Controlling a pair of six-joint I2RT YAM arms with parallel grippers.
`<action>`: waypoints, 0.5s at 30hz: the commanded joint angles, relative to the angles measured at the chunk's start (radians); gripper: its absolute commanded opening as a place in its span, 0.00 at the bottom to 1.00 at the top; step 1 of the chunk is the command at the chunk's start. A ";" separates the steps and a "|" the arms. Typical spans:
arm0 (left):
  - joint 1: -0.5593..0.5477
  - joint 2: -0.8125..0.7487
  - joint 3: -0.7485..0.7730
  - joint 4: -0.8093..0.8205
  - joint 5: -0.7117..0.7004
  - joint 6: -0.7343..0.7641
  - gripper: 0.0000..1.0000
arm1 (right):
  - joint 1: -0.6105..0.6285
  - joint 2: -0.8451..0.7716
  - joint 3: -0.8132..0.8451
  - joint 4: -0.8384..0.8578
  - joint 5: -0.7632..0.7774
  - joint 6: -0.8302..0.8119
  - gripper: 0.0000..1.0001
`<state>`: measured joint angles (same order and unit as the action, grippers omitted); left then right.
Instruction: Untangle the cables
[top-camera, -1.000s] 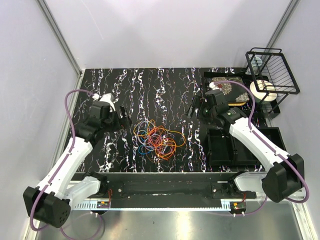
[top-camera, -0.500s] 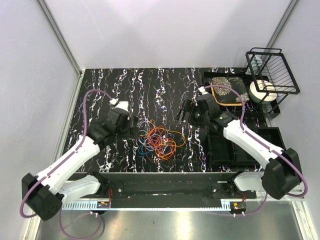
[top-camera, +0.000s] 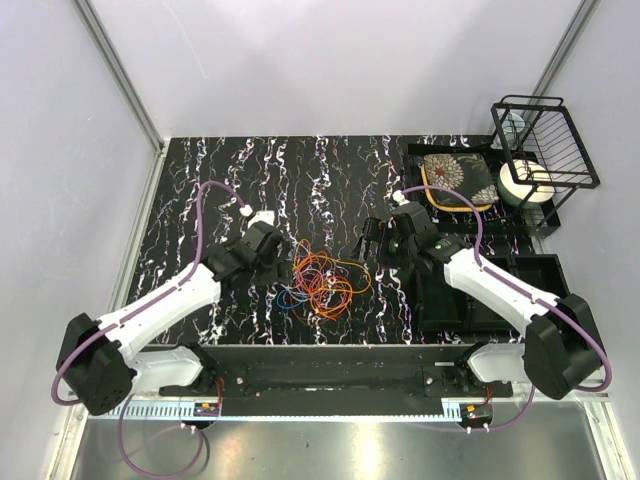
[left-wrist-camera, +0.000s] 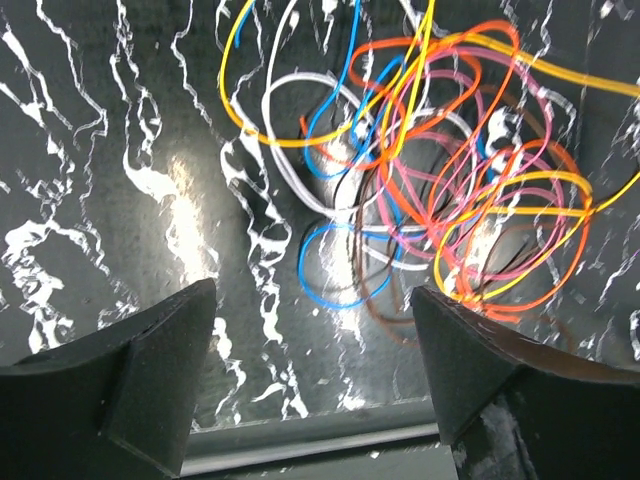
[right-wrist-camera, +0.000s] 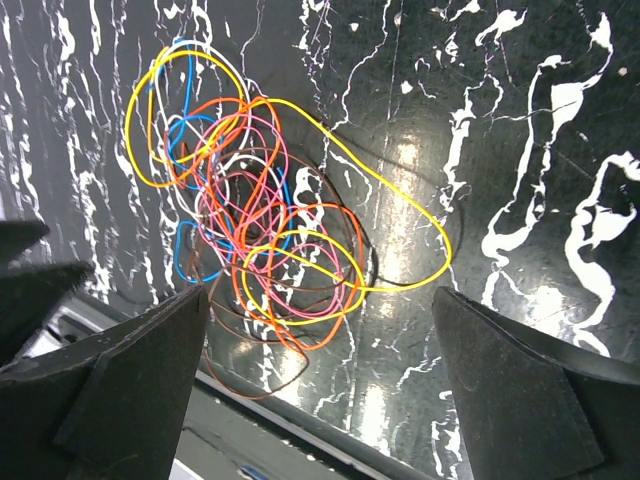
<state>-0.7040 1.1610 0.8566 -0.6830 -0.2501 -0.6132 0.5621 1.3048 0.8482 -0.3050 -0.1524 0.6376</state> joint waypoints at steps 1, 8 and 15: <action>-0.002 0.052 0.057 0.094 -0.058 -0.037 0.82 | 0.007 -0.044 -0.001 0.006 -0.003 -0.081 1.00; -0.002 0.277 0.219 0.094 -0.086 -0.014 0.72 | 0.007 -0.084 -0.041 -0.009 0.002 -0.105 0.99; 0.023 0.417 0.323 0.100 -0.087 0.000 0.66 | 0.007 -0.142 -0.095 -0.026 0.004 -0.102 0.98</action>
<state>-0.7002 1.5330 1.1088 -0.6163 -0.3092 -0.6254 0.5621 1.2087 0.7738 -0.3229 -0.1513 0.5533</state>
